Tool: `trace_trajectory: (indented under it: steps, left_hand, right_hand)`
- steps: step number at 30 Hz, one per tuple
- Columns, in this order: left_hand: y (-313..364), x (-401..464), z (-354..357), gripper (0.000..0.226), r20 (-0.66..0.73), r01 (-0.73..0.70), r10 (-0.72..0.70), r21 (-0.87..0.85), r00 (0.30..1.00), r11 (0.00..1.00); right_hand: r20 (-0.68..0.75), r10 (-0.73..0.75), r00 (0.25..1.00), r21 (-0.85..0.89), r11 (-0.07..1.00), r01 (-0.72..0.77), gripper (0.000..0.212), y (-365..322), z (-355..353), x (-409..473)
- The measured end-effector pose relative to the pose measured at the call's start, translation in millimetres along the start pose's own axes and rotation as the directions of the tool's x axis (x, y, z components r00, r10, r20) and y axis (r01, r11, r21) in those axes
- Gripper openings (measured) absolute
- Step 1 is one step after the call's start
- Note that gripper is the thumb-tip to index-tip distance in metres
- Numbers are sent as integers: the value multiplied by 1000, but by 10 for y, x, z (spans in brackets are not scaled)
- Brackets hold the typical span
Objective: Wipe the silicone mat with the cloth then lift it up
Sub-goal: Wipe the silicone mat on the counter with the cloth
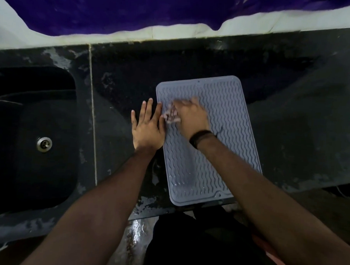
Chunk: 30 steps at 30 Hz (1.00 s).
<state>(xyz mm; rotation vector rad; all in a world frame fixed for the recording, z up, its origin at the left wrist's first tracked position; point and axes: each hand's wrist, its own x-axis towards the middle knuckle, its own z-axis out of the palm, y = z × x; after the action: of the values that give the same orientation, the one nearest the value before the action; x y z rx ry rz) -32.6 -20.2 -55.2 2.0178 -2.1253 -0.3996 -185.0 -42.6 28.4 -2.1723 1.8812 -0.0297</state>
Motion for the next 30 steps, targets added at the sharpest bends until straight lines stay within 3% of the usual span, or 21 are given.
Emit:
trace_trajectory:
  steps: [6, 13, 18, 21, 25, 30]
  left_hand:
    - [-8, -1, -19, 56, 35, 0, -1, 17, 999, 1000]
    - [9, 17, -5, 56, 59, 24, -24, 7, 998, 1000]
    - [2, 6, -19, 57, 52, 17, -15, -23, 999, 1000]
    - [15, 18, -37, 57, 56, 15, -13, -34, 998, 999]
    - [-12, 28, -26, 56, 79, 5, -6, 16, 997, 1000]
    - [-12, 44, -16, 54, 86, 3, -6, 37, 996, 999]
  right_hand:
    - [32, -37, 999, -110, 993, 40, 43, -118, 193, -34]
    - [100, -91, 991, -98, 990, 101, 75, -50, 309, -1069]
    - [195, -98, 976, -80, 990, 115, 62, -103, 315, -1582]
    - [186, -56, 981, -8, 998, 59, 55, -112, 195, -1518]
    - [19, 46, 999, 61, 997, -48, 61, -184, 115, -922]
    - [89, 77, 993, -71, 995, -71, 54, -315, 324, -591]
